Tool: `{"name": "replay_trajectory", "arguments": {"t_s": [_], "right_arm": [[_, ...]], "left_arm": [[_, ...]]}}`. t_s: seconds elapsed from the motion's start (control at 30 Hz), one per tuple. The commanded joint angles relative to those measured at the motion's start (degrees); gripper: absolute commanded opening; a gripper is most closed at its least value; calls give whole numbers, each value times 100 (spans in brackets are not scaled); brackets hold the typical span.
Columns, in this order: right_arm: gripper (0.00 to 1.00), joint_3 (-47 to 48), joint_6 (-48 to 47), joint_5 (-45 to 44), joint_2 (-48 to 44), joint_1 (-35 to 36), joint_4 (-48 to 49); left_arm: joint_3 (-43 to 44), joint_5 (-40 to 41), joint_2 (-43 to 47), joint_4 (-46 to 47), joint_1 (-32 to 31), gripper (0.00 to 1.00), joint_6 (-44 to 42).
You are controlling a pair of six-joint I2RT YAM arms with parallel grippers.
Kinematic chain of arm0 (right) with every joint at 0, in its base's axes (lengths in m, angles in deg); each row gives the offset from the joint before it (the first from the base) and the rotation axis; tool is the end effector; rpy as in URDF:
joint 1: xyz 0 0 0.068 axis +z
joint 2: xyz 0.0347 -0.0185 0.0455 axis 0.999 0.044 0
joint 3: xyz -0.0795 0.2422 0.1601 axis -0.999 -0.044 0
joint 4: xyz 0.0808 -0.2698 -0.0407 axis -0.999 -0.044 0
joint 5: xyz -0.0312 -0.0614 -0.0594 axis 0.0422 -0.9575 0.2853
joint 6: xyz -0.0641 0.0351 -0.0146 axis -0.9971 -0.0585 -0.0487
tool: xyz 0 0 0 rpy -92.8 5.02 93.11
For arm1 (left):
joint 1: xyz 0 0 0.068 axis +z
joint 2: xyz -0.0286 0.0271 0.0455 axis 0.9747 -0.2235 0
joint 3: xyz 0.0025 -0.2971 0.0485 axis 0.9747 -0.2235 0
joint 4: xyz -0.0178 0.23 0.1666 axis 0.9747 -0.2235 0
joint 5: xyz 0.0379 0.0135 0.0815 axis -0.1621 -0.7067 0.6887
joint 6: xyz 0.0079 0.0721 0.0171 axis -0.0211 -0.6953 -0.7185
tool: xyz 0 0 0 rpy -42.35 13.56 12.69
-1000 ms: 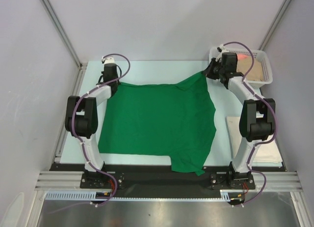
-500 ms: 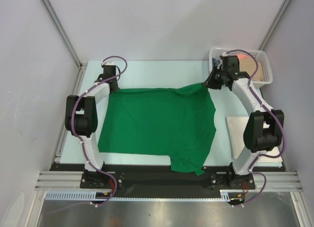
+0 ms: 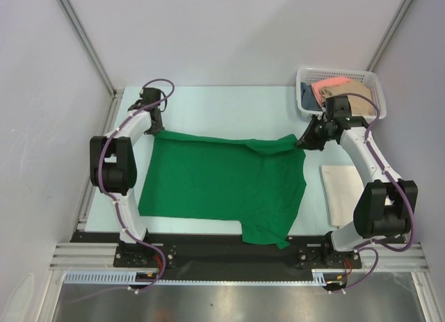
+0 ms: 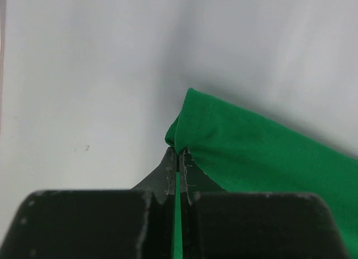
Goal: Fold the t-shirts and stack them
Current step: Fold the tshirt
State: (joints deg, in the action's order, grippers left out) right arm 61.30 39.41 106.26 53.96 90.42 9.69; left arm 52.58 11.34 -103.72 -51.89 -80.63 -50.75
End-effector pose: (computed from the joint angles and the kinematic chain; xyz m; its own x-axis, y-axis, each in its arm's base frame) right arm 0.3533 0.0388 0.2898 -0.8429 0.3983 -0.3617 0.1850 0.8458 0.5003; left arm 0.4773 -0.0092 0.2047 -0.7920 -0.1392 -0.5944 -0.2847 0.9455 0.1579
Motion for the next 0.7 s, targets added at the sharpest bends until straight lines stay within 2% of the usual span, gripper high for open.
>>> {"name": "replay_trajectory", "arguments": {"t_s": [0.0, 0.67], "right_arm": [[0, -201, 2, 174, -322, -30, -292], [0, -1107, -191, 157, -401, -136, -28]], "left_arm": [[122, -10, 277, -482, 65, 0, -57], [-757, -406, 559, -518, 56, 0, 154]]}}
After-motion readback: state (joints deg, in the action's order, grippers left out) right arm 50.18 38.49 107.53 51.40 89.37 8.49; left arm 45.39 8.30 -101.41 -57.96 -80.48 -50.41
